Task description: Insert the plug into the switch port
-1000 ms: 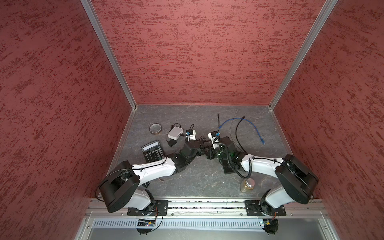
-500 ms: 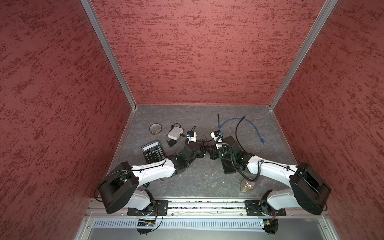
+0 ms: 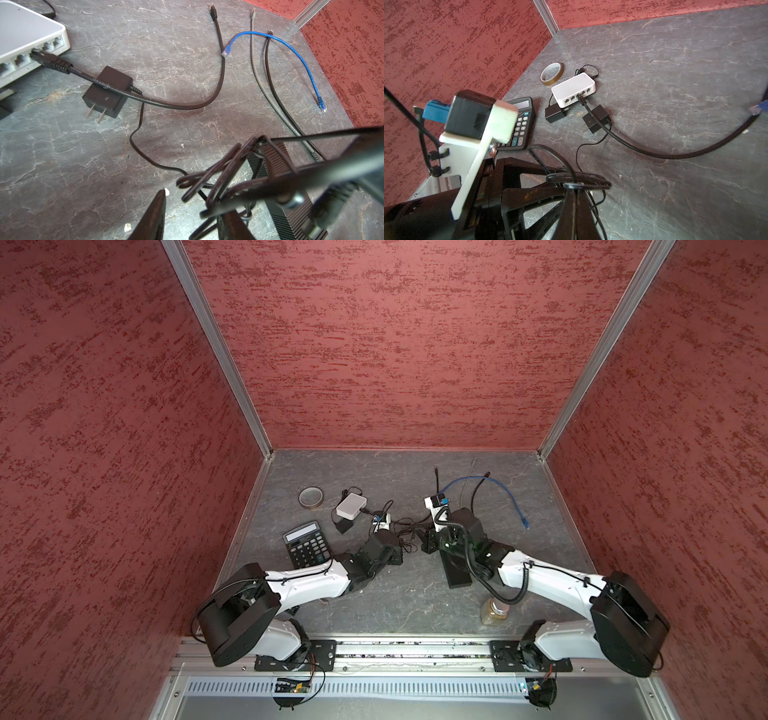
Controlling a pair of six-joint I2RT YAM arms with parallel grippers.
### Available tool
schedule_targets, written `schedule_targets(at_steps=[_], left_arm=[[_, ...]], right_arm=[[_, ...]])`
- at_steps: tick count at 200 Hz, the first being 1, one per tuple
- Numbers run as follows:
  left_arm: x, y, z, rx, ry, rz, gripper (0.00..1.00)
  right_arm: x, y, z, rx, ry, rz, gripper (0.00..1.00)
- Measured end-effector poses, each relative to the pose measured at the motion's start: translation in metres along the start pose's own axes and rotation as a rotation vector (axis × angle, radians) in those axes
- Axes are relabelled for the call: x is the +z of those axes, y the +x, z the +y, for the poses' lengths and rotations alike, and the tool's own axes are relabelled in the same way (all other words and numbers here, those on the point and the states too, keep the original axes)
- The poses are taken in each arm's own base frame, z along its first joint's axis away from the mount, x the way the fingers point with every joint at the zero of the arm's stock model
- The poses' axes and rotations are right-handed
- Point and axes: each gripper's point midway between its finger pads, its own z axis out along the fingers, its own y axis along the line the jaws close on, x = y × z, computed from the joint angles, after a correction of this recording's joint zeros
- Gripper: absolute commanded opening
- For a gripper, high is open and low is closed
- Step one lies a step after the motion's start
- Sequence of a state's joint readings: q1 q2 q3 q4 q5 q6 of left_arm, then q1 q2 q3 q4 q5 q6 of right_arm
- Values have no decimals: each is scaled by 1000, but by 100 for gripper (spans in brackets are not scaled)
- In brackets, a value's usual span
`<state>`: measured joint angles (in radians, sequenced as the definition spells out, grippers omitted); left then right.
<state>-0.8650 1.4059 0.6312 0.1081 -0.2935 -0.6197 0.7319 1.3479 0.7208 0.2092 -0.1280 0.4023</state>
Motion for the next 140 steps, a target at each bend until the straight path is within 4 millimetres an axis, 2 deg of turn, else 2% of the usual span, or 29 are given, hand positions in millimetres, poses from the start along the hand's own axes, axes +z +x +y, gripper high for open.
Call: schedule_targets(at_steps=[25,51,78,91,140], left_arm=[[0,-5,13,-11,-34,-1,59],[-3,-23,24,-35,-59,-33,70],[-7,-47,21,-43,-48,-80,87],[-9,-54,18,-38,-40,-95,100],[-22,-66,9,-17,2,-119,100]], right_arm=[[-2,6,0,-29,2,41,0],[-10,18,-2,-36,4,104,0],[-16,24,-4,-26,2,141,0],[-17,27,-6,-21,4,155,0],[-11,35,-26,15,41,191,0]])
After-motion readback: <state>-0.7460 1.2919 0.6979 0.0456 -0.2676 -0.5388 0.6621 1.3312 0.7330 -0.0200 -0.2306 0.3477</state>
